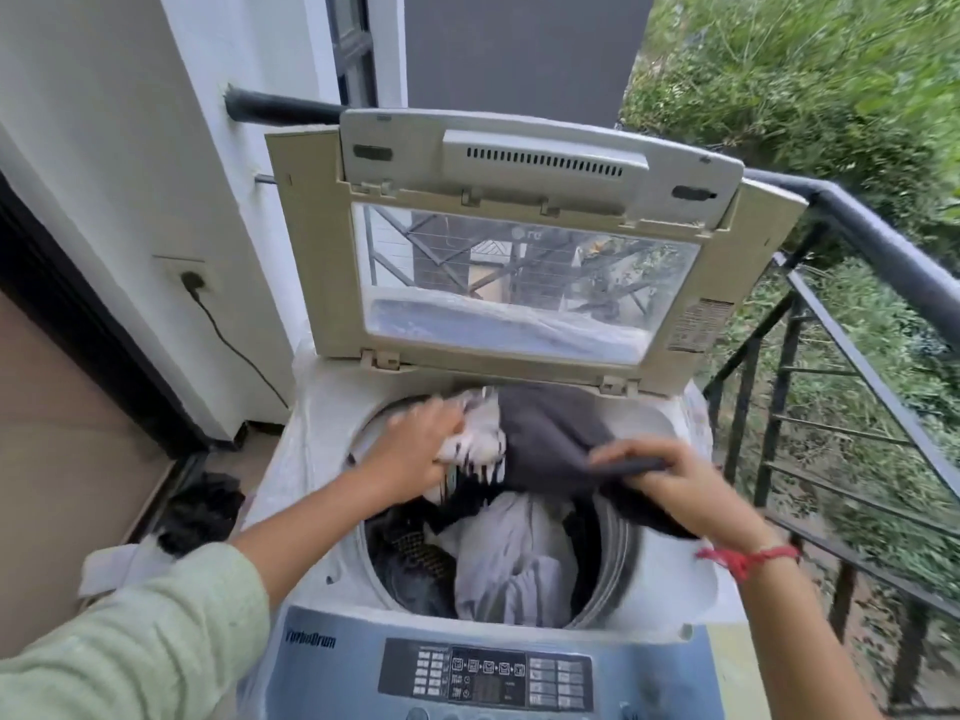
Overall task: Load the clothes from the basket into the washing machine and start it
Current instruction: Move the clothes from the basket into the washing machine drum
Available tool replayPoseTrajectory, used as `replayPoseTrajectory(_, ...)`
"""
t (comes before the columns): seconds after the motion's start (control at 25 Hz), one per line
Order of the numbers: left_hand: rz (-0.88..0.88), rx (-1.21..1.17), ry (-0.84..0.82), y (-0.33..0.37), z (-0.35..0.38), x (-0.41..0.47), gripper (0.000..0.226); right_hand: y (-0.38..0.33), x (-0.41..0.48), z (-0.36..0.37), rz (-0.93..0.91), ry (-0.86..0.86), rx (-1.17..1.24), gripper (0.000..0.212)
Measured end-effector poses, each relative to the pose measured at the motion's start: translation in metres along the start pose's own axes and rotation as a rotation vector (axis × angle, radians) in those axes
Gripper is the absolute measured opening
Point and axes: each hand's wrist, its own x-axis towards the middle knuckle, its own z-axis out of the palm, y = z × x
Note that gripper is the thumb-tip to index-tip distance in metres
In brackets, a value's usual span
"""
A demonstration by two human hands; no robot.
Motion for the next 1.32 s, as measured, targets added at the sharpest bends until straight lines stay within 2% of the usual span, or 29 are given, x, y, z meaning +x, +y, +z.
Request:
replayPoseTrajectory(0.08,-0.009,0.121,-0.554,-0.005,0.038,-0.019,0.037,0.029,-0.007,0.033,0.209,-0.446,-0.342,0.027)
replayPoseTrajectory(0.12,-0.021,0.169,-0.842,-0.004,0.051,-0.024,0.042,0.038,-0.007,0.052,0.273,-0.606,-0.483,0.025)
replayPoseTrajectory(0.16,-0.041,0.196,-1.059,-0.001,0.061,-0.026,0.048,0.042,-0.006,0.069,0.314,-0.702,-0.547,0.026)
replayPoseTrajectory(0.2,-0.05,0.198,-1.16,0.004,0.066,-0.027,0.049,0.041,-0.004,0.083,0.349,-0.734,-0.527,0.026)
replayPoseTrajectory(0.24,-0.046,0.164,-1.159,0.008,0.067,-0.026,0.049,0.042,0.0,0.094,0.37,-0.731,-0.485,0.026)
replayPoseTrajectory(0.36,-0.078,0.024,-0.951,0.009,0.059,-0.018,0.047,0.041,0.014,0.114,0.343,-0.684,-0.549,0.025)
replayPoseTrajectory(0.44,-0.12,0.01,-0.897,0.002,0.049,-0.014,0.045,0.041,0.024,0.119,0.3,-0.645,-0.625,0.029)
replayPoseTrajectory(0.6,-0.2,-0.157,-0.782,-0.017,0.03,-0.015,0.043,0.043,0.041,0.124,0.286,-0.521,-0.577,0.036)
replayPoseTrajectory(0.68,-0.258,-0.295,-0.573,-0.027,0.016,-0.026,0.038,0.049,0.048,0.131,0.283,-0.515,-0.578,0.037)
replayPoseTrajectory(0.8,-0.35,-0.415,-0.236,-0.04,-0.007,-0.049,0.029,0.048,0.058,0.148,0.237,-0.618,-0.585,0.036)
replayPoseTrajectory(0.88,-0.422,-0.444,-0.072,-0.047,-0.018,-0.07,0.027,0.024,0.07,0.153,0.124,-0.529,-0.509,0.04)
replayPoseTrajectory(0.92,-0.438,-0.452,-0.002,-0.048,-0.024,-0.082,0.026,0.008,0.076,0.157,0.067,-0.433,-0.435,0.042)
replayPoseTrajectory(1.0,-0.448,-0.457,0.145,-0.054,-0.037,-0.103,0.023,-0.034,0.084,0.165,-0.031,-0.253,-0.239,0.038)
replayPoseTrajectory(1.08,-0.499,-0.485,0.301,-0.065,-0.051,-0.129,0.022,-0.073,0.088,0.182,-0.117,-0.169,-0.088,0.03)
replayPoseTrajectory(1.2,-0.601,-0.588,0.503,-0.1,-0.062,-0.181,0.022,-0.119,0.084,0.215,-0.175,-0.165,0.072,0.019)
replayPoseTrajectory(1.32,-0.812,-0.64,0.65,-0.162,-0.058,-0.249,0.03,-0.168,0.087,0.268,-0.186,-0.263,0.178,0.013)
